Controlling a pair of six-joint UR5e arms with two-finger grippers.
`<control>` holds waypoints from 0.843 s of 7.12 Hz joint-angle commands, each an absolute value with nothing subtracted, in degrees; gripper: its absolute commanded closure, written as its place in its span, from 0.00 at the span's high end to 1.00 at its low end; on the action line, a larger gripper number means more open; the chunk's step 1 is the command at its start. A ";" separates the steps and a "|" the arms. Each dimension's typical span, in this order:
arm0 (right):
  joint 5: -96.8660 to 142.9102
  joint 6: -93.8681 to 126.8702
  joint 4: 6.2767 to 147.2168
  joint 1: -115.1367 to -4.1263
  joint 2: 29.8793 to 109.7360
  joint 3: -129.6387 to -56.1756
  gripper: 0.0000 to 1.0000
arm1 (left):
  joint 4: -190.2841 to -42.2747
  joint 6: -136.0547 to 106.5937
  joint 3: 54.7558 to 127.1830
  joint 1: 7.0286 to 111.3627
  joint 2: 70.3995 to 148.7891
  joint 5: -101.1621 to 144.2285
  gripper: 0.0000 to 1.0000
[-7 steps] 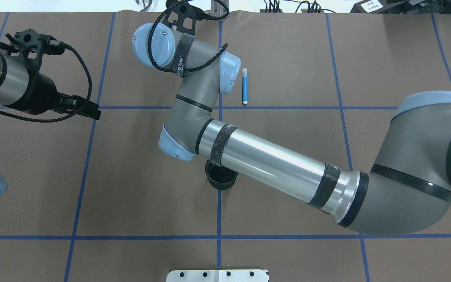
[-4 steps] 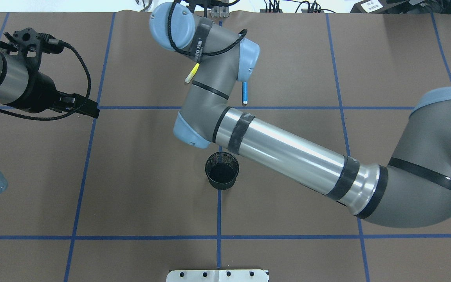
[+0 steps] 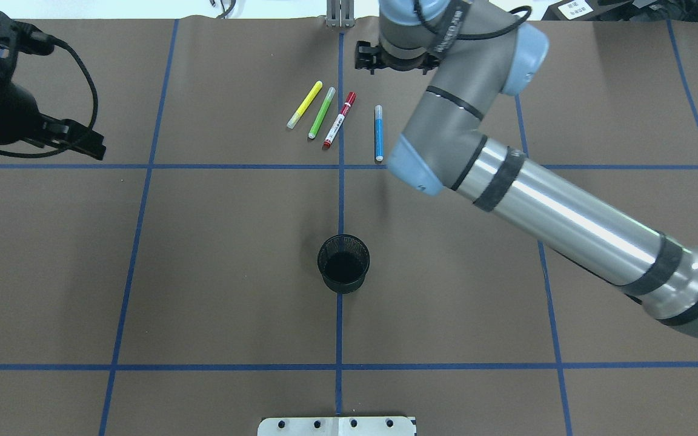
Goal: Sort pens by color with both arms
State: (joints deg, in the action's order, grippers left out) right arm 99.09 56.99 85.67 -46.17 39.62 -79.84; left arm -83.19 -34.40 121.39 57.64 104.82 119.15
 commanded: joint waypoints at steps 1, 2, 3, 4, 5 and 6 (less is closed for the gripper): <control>108.15 43.13 88.15 -53.05 50.32 -89.00 0.99 | -74.29 -17.73 118.68 67.71 105.20 123.36 0.99; 112.63 36.02 88.24 -56.74 54.89 -91.38 0.99 | -74.09 -10.18 114.82 72.90 105.12 127.57 0.99; 116.16 28.90 88.24 -60.52 59.28 -93.32 0.99 | -74.00 -3.23 110.87 77.47 104.94 129.62 0.99; 120.02 21.17 88.24 -64.65 64.37 -94.38 0.99 | -73.92 0.84 107.96 80.56 104.25 129.99 0.99; 123.28 14.66 88.24 -68.43 69.12 -95.09 0.99 | -73.83 5.40 105.15 83.73 103.28 129.99 0.99; 126.44 9.28 88.16 -72.47 73.61 -95.36 0.99 | -73.74 11.02 102.33 87.15 102.23 129.99 0.99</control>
State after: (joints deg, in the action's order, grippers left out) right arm 122.47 16.49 88.22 -67.63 68.00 -94.74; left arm -73.86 4.66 105.77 83.09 103.40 129.84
